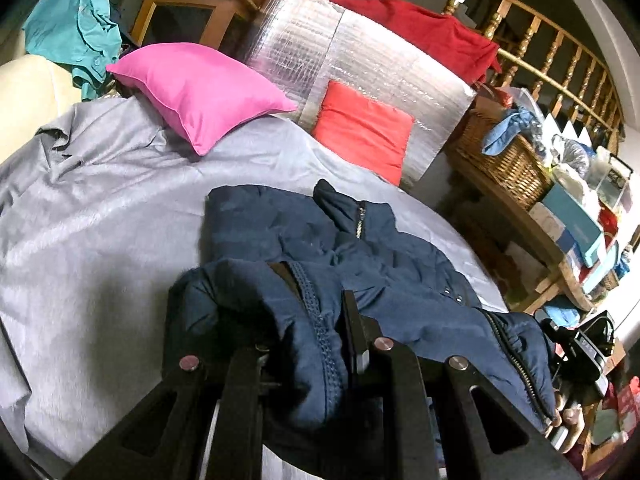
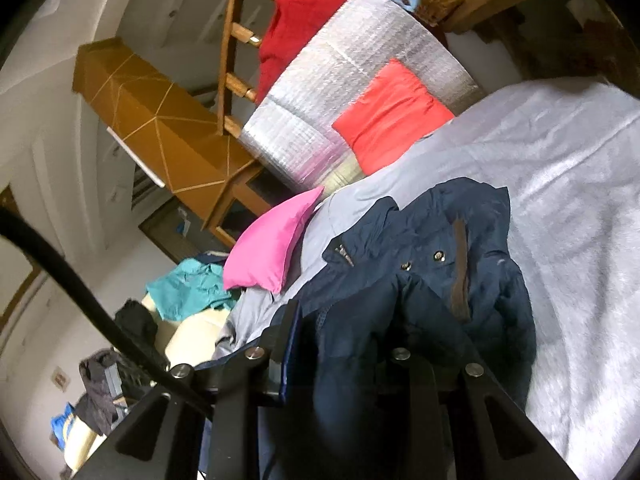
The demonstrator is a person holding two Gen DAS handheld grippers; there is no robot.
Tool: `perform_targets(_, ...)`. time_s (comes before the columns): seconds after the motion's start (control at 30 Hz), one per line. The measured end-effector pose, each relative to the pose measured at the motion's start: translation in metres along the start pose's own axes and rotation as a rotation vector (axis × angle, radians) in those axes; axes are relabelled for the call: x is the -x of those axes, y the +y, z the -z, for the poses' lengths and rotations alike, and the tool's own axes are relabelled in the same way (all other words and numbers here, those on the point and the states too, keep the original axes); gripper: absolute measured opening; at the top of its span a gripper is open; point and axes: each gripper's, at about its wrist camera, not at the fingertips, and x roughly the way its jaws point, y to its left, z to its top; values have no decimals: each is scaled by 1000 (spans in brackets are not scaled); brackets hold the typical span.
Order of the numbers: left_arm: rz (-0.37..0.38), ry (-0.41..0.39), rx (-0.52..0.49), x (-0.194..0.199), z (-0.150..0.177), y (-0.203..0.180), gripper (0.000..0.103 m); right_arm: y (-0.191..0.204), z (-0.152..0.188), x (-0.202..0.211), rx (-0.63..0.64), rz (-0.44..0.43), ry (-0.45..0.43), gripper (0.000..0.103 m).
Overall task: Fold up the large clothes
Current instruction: 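Grip the jacket hem with both tools and lift it off the blanket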
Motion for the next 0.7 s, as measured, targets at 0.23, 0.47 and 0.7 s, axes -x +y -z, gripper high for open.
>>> perform_targets(0.23,-70,-5,6,-28,-20,-8,17,-11,-23,-25,-25,-1,1,28)
perform_targets(0.47,-114,-21,57,-56,-39,-6,17,-18,-48,-57,-33,-3,4,28)
perform_targets(0.7,-116,-76,89,-80,-62,-9,17,-34,-72,-90,-55,-1,4,28)
